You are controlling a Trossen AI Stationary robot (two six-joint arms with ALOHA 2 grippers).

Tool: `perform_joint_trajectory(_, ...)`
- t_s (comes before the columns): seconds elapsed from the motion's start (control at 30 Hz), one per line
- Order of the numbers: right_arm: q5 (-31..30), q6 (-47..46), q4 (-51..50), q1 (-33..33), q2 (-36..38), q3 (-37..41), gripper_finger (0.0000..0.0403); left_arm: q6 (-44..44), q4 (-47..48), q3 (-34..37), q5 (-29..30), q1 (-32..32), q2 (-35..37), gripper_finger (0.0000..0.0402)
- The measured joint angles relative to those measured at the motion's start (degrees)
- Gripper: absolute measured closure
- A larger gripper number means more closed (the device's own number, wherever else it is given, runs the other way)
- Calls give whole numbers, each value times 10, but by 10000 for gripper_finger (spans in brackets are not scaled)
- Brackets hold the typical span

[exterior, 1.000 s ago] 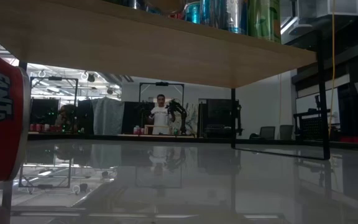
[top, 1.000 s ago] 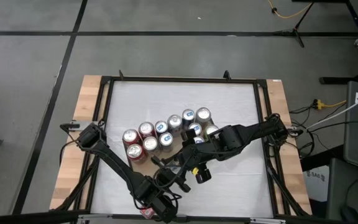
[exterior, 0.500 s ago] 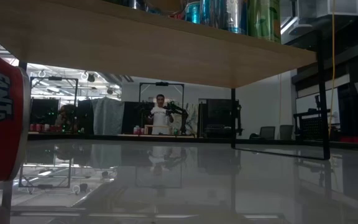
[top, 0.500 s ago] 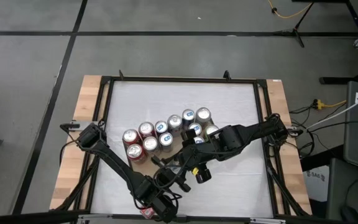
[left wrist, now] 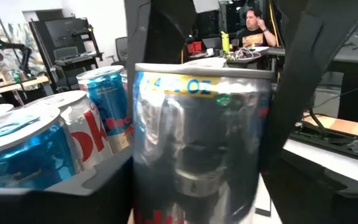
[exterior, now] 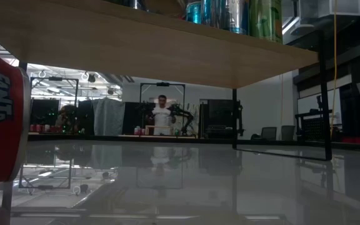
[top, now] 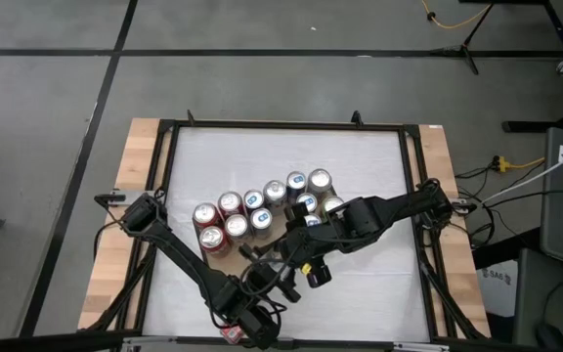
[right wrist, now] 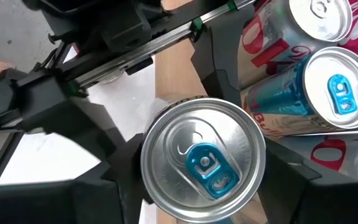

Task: Place canned beverage on shelf
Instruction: Put the blue soda can on the shelf aligned with the other blue soda can

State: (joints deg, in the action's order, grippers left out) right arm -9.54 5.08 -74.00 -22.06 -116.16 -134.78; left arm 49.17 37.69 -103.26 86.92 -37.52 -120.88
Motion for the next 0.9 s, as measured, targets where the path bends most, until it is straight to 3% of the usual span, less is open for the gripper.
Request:
perform_joint_trajectory(0.23,2,0,-2,0,-1,0,176,-2,7,0,-47,-9,6,68)
perform_joint_trajectory(0.9,15,-1,-11,1,-1,0,174,-3,60,0,-50,-71,11,66)
